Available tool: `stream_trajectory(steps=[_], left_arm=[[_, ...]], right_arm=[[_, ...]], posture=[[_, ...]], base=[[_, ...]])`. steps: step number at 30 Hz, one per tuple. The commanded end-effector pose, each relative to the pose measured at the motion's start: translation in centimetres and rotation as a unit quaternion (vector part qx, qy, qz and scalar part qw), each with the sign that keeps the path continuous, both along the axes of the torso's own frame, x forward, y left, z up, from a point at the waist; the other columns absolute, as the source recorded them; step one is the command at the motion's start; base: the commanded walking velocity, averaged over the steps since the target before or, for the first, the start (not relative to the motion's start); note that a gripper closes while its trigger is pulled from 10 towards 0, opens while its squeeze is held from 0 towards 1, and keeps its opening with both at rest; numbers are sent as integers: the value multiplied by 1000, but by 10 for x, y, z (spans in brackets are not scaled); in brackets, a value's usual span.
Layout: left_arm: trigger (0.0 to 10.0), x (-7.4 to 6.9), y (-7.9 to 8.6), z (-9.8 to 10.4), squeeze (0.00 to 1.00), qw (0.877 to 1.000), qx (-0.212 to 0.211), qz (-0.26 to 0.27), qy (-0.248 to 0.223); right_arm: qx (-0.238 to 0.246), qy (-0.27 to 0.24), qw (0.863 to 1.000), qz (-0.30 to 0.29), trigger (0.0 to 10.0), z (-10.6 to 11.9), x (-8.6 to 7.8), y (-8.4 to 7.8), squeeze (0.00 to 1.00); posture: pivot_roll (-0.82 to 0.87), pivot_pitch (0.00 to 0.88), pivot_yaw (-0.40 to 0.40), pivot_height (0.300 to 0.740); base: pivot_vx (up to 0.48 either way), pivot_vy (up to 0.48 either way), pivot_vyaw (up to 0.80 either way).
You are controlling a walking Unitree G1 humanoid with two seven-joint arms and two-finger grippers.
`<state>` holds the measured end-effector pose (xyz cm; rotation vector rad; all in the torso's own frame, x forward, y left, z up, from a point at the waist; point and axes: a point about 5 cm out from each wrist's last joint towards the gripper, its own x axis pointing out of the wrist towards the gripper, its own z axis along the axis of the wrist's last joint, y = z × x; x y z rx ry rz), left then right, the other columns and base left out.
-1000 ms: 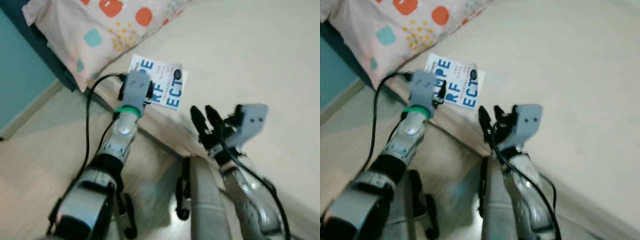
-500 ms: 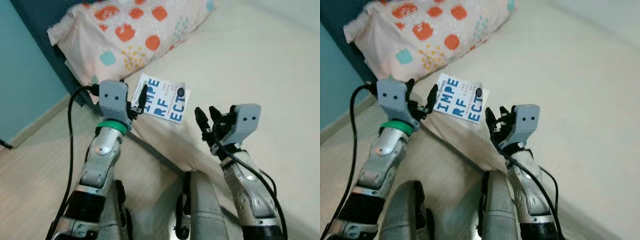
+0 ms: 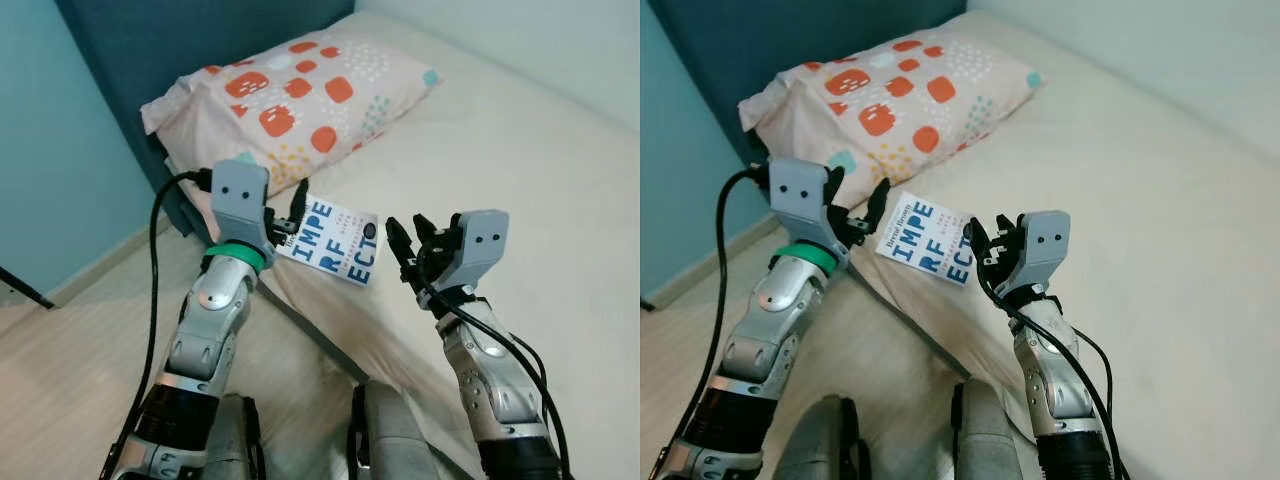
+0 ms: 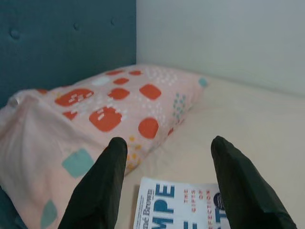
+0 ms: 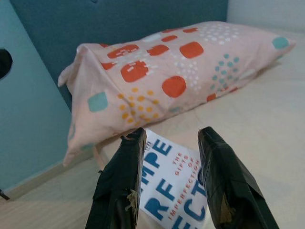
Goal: Clean up the room
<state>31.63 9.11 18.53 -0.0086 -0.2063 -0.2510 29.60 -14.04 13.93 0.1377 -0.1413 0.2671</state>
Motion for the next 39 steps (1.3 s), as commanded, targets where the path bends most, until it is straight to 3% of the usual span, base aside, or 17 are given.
stream_trajectory(steps=[1,12,27,39], left_arm=[[10000,1,-2,-6,0,1000,8,-4,16],[10000,3,2,-29,0,998,34,9,59],[10000,4,4,-40,0,996,37,12,81],[10000,3,4,-43,0,995,36,16,89]], right_arm=[[-4,0,1000,-6,10000,-3,0,-5,0],[-7,7,1000,-13,10000,-14,3,-5,0],[-6,9,1000,-27,10000,-21,6,-5,0],[-5,16,1000,-23,10000,-29,5,5,0]], posture=[[-75,31,12,697],[-75,19,26,740],[-71,17,38,740],[-60,25,40,740]], base=[[0,0,0],[0,0,0],[0,0,0],[0,0,0]])
